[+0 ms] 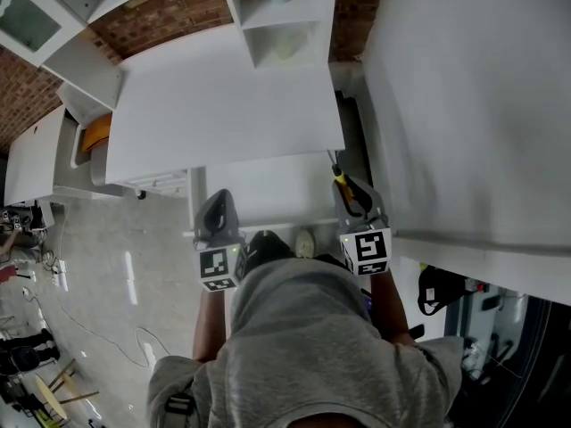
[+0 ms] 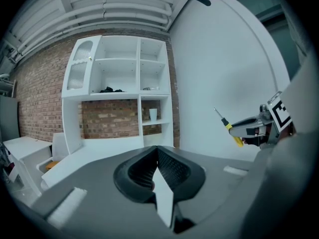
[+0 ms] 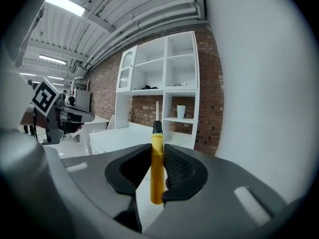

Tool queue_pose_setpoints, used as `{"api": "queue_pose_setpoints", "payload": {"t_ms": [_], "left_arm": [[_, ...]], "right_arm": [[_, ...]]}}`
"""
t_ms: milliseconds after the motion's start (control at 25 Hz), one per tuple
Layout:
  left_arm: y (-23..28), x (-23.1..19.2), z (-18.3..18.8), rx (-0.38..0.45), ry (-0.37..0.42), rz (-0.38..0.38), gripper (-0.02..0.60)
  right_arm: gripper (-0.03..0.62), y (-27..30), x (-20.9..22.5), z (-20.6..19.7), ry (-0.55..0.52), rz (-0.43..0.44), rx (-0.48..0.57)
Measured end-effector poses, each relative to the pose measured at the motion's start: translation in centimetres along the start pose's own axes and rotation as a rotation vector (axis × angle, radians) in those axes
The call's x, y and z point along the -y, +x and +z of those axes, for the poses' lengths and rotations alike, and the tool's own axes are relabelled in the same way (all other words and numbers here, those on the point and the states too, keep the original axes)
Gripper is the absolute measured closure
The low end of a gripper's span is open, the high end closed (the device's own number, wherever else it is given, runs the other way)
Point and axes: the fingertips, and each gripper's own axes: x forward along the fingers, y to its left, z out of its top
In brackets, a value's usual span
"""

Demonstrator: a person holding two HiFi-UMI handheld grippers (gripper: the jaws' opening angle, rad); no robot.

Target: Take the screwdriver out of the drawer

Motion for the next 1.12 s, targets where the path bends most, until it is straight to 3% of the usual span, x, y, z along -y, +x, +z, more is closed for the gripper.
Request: {"api": "queue_pose_setpoints", "payload": {"t_ms": [1120], "left_arm": [[-0.05, 0.39, -0.30, -0.010, 0.011, -0.010, 0.569]], "right_arm": [[0.513, -0.03, -0.42, -0.37, -0.003, 0.006, 0.000]]}}
